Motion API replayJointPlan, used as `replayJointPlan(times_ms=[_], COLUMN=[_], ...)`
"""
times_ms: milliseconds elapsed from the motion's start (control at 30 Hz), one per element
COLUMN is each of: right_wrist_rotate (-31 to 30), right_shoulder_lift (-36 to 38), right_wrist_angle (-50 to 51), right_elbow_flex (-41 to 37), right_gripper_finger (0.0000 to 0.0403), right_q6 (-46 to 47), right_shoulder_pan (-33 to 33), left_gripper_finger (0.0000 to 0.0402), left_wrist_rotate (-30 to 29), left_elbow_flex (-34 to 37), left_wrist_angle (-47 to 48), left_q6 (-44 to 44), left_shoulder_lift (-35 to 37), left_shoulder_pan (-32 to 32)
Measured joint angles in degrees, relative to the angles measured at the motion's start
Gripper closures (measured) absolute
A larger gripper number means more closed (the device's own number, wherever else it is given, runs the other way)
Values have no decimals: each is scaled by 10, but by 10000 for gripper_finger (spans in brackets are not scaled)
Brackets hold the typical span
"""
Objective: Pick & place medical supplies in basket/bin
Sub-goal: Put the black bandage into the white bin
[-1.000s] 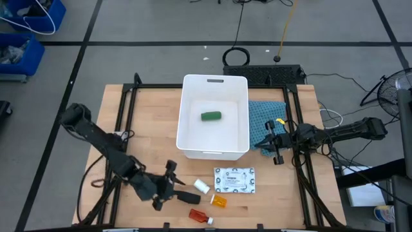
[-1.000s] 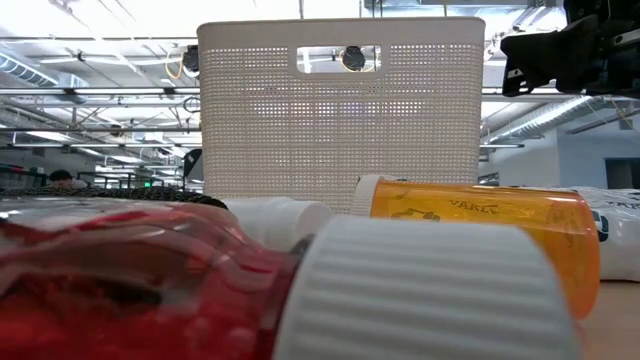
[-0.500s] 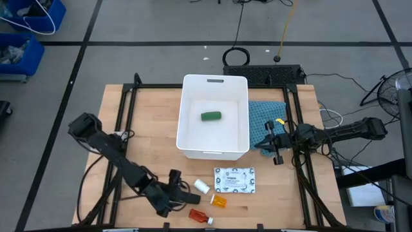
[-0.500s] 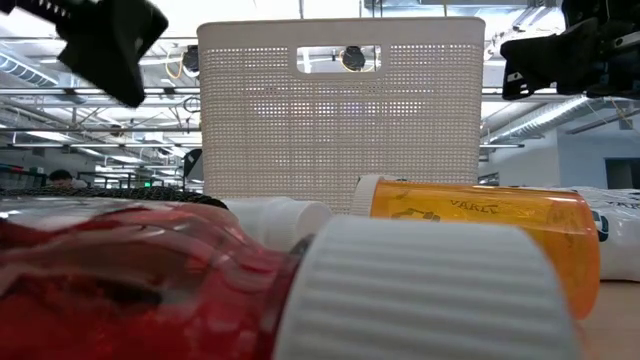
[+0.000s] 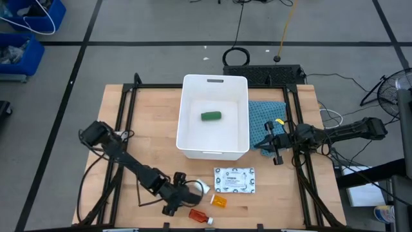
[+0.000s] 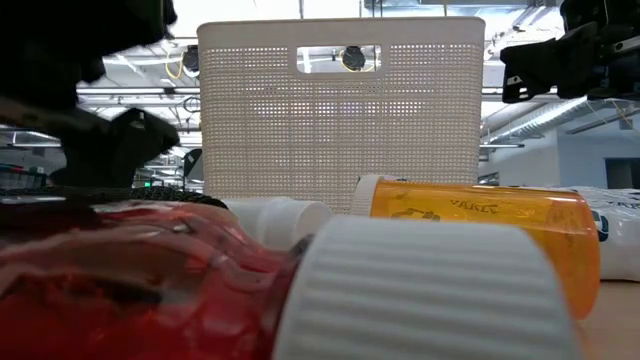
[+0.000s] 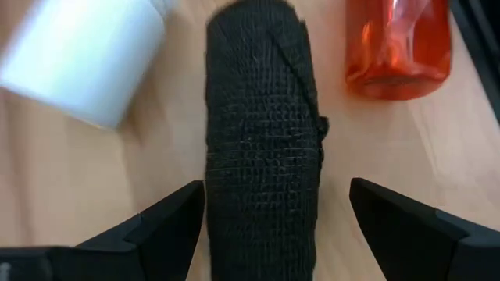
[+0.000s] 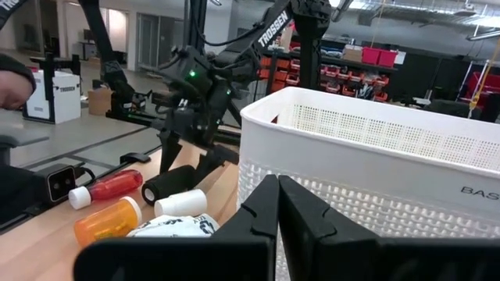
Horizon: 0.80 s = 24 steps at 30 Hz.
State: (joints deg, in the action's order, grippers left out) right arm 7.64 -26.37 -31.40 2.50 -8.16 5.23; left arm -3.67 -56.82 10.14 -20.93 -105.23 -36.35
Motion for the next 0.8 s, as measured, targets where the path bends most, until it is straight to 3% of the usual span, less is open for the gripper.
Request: replayJointPlan(times_ms=[200, 300, 400, 667, 800], right_wrist_rotate=[0, 0, -1, -1, -1], right_shoulder_lift=[0, 0, 0, 0, 0], right_wrist_angle=[0, 0, 0, 0, 0], right_elbow_flex=[0, 0, 0, 0, 0], right_gripper_finger=[403, 403, 403, 403, 403], right_q6=[0, 0, 0, 0, 0], right_shoulder_pan=[0, 0, 0, 0, 0], left_gripper_finger=[77, 96, 145, 323, 332], left_wrist_rotate=[27, 44, 50, 52, 44], left_elbow_flex=[0, 0, 0, 0, 1], left_wrist_angle=[-15, -13, -8, 2, 29], left_q6=[2, 11, 18, 37, 65], left_shoulder_lift=[-5, -1, 0, 5, 32], left_shoulder_pan=[11, 11, 15, 22, 18])
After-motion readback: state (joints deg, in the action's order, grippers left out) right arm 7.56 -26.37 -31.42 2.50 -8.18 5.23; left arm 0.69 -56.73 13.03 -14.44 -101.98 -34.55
